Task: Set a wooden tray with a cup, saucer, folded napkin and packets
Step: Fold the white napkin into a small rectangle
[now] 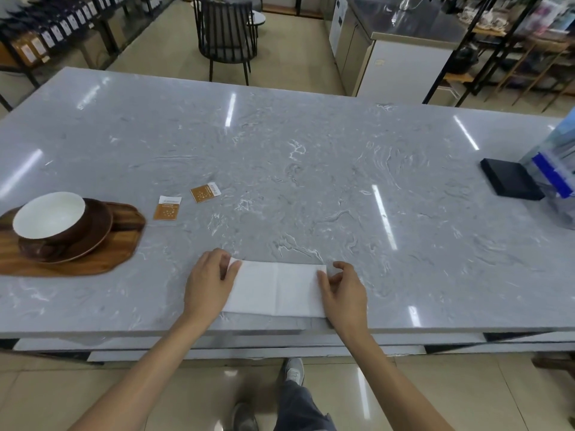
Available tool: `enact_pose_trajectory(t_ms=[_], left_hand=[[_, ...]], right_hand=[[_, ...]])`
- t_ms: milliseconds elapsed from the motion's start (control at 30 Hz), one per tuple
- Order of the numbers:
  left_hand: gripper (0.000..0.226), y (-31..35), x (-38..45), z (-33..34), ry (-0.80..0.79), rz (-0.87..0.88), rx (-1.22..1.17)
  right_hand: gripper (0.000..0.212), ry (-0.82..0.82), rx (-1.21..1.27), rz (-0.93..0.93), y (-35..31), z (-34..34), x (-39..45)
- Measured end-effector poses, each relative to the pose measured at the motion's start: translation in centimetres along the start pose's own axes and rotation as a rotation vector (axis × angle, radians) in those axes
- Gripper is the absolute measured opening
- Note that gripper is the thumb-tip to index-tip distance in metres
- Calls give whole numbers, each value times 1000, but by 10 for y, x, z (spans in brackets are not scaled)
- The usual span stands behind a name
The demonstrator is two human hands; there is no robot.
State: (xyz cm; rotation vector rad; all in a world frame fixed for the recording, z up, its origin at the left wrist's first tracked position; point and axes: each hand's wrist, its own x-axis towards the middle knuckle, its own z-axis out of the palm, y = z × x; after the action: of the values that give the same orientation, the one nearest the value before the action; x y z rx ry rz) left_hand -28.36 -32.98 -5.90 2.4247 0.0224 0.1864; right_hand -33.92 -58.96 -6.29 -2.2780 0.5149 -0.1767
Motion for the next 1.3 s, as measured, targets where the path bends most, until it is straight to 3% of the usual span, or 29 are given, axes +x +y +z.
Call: enact_pose_trajectory(t_ms=[67,133,233,300,367,900,1100,1300], left_hand=[[25,5,-5,2,49,75,119],[28,15,-8,5,74,278,190],[44,26,-9,17,-161,462,254],[55,22,-6,23,-341,441,369],[59,11,-5,27,-418,429,473],[64,4,-2,26,-486,447,550],[56,7,-27,25,-510,430,517],[65,13,-60,21,-540,437,502]], right_hand=[[43,69,-156,-119,-4,1,-6],[43,141,-279,-332,-14,7,-14],[58,26,-404,-439,-25,24,-21],[63,-88,-474,-374,-20,32,-20],[64,-142,-525,-344,-8,34,-18],[62,-238,-529,-428,17,27,-4],[61,-175,-650,-412,14,2,51],[59,-161,-780,-424,0,3,103]])
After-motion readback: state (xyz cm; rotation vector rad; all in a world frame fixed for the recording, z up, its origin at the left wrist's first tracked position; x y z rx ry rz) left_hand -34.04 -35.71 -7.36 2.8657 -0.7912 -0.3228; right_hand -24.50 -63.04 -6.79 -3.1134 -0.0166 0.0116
